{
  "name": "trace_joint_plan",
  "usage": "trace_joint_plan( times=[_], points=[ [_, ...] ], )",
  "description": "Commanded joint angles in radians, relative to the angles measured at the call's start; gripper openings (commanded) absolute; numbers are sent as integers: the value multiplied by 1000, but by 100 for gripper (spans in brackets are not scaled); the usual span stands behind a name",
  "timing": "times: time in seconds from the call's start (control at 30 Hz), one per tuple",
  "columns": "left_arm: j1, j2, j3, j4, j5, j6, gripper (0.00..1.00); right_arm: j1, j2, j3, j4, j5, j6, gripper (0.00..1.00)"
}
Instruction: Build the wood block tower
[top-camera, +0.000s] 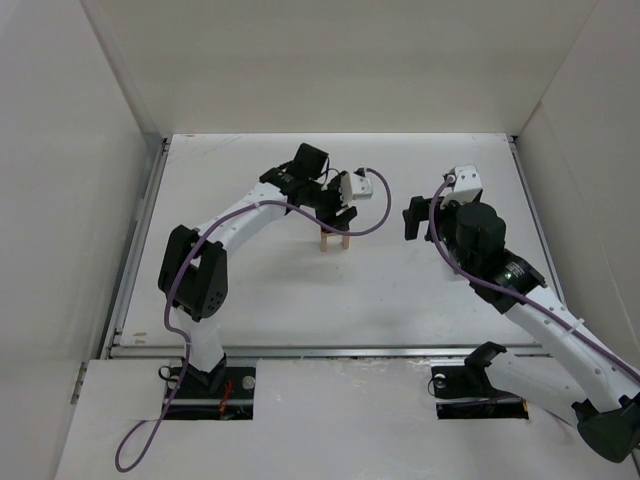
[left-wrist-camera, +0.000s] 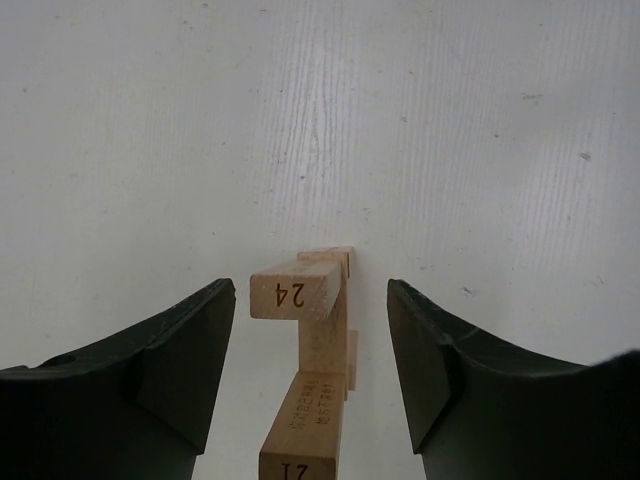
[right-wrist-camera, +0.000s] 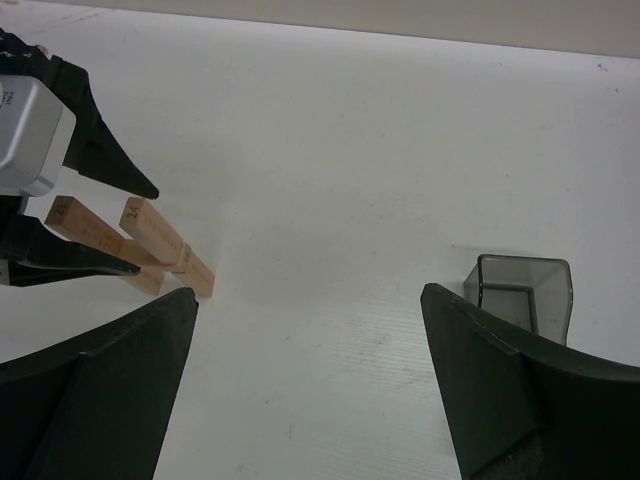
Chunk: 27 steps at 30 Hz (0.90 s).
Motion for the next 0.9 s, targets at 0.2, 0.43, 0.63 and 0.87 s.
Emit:
trace_joint_plan(
  times=[0.2, 0.43, 0.63, 0.87],
  points=[
    [9, -27, 67, -9, 53, 6, 69, -4, -5, 15, 36, -7, -11, 99],
    [9, -58, 150, -32, 82, -17, 78, -4, -15, 15, 46, -7, -11, 99],
    [9, -116, 150, -68, 126, -69, 79, -4, -24, 33, 46, 11, -2, 99],
    [112, -227, 195, 39, -38, -426, 82, -4, -36, 62, 10, 218, 49, 99]
  ],
)
